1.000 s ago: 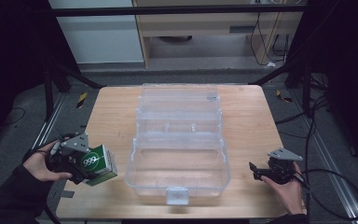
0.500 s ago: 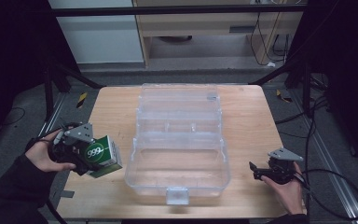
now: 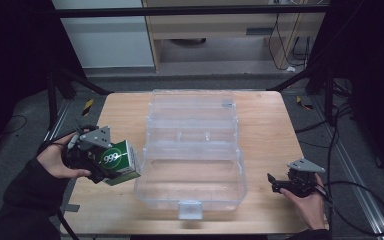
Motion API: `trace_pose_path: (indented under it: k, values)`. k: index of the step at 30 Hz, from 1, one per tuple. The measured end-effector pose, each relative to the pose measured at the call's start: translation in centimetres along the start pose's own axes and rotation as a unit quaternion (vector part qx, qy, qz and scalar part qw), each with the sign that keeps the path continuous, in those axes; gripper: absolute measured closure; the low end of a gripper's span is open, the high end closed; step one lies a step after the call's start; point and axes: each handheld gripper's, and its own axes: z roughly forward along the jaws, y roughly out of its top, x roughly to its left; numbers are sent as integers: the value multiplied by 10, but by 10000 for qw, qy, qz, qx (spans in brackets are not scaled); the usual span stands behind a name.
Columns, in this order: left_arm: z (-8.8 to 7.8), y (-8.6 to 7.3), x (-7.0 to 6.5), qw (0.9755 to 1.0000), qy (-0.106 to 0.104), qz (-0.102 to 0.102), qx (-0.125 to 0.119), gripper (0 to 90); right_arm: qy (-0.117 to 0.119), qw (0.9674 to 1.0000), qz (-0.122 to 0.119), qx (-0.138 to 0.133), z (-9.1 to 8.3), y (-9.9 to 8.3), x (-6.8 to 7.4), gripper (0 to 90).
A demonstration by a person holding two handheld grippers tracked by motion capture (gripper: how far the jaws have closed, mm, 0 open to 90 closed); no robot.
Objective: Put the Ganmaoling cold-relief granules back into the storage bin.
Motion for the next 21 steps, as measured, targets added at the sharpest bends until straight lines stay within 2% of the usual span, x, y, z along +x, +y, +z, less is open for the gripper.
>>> trace_pose_path:
  k: [4, 8, 14, 21]
  values:
    - [3, 8, -1, 10000, -56, 41, -44, 156, -9, 10000, 3, -20, -1, 0, -1, 32]
    - [10, 21, -3, 9997, -128, 219, 6, 156, 0, 10000, 11, -1, 0, 0, 0, 32]
    - [17, 33, -6, 9992, -188, 339, -15, 156, 1, 10000, 4, 0, 0, 0, 0, 32]
    - [35, 49, -12, 9982, -374, 473, 10, 155, -4, 10000, -6, -17, 0, 0, 0, 32]
